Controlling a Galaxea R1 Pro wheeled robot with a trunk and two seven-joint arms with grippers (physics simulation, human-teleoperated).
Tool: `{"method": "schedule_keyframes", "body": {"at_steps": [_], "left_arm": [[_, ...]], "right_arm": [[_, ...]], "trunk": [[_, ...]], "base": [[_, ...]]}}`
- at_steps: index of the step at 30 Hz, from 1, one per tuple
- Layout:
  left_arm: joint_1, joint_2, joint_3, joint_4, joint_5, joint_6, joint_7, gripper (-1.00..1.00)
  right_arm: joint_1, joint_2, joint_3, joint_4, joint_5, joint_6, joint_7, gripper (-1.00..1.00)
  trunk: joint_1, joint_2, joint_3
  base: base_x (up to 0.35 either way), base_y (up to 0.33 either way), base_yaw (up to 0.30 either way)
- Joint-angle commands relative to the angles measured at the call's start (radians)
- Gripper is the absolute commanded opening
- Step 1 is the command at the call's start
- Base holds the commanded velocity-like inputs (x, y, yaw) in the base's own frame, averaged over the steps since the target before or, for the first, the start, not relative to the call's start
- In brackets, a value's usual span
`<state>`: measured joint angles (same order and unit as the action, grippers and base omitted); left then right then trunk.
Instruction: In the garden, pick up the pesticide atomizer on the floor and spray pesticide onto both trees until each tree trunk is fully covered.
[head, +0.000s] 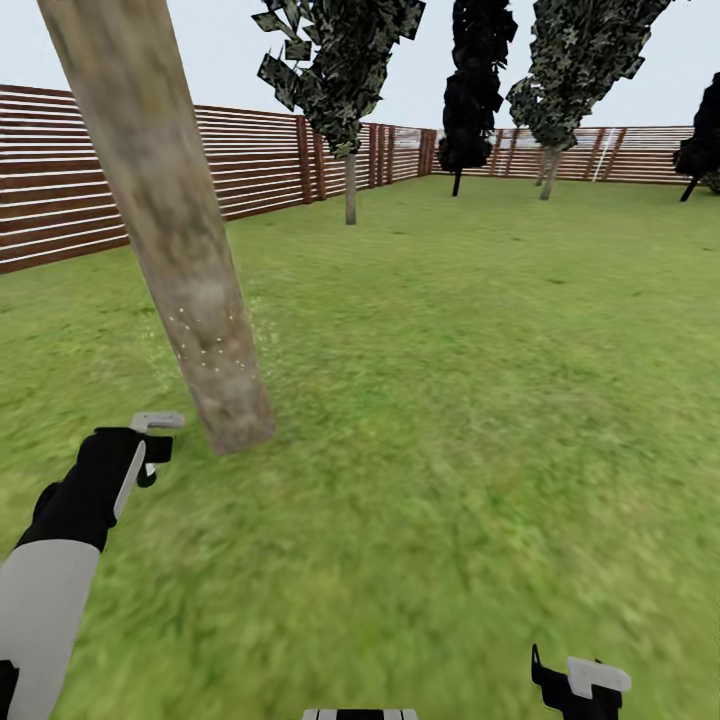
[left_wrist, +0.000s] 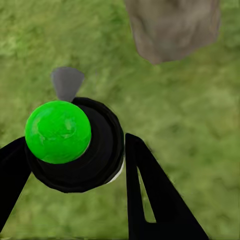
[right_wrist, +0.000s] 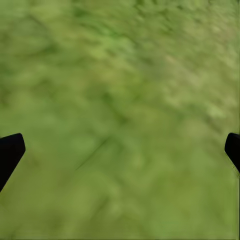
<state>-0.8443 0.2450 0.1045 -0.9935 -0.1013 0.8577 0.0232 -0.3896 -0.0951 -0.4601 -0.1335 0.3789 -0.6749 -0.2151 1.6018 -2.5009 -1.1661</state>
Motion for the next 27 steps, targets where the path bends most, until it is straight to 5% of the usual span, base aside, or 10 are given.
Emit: {"method": "schedule_keyframes", "body": {"at_steps": [1,11,15,27], "left_arm": [[0.004,0.009,0.000,0.001,0.006,0.000,0.000,-1.00],[0.007,0.000,-0.002,0.065,0.010,-0.056,0.000,-1.00],[0.008,0.025,0.009,0.070,0.006,-0.060,0.001,-1.00],[0.008,-0.021,0.007,0.058,0.008,-0.060,0.001,-1.00]], "right_arm": [[0.000,0.000,0.000,0.000,0.000,0.000,0.000,1.00],[0.000,0.000,0.000,0.000,0.000,0.000,0.000,1.00],[0.000,0.000,0.000,0.000,0.000,0.000,0.000,1.00],[0.000,0.001,0.000,0.000,0.000,0.000,0.000,1.00]], "trunk": [[0.000,0.000,0.000],[0.000,0.000,0.000],[0.000,0.000,0.000],[0.000,0.000,0.000]], "base": [[0.135,-0.274,0.038],[0.144,-0.270,0.132],[0.153,-0.262,0.159],[0.108,-0.256,0.042]]}}
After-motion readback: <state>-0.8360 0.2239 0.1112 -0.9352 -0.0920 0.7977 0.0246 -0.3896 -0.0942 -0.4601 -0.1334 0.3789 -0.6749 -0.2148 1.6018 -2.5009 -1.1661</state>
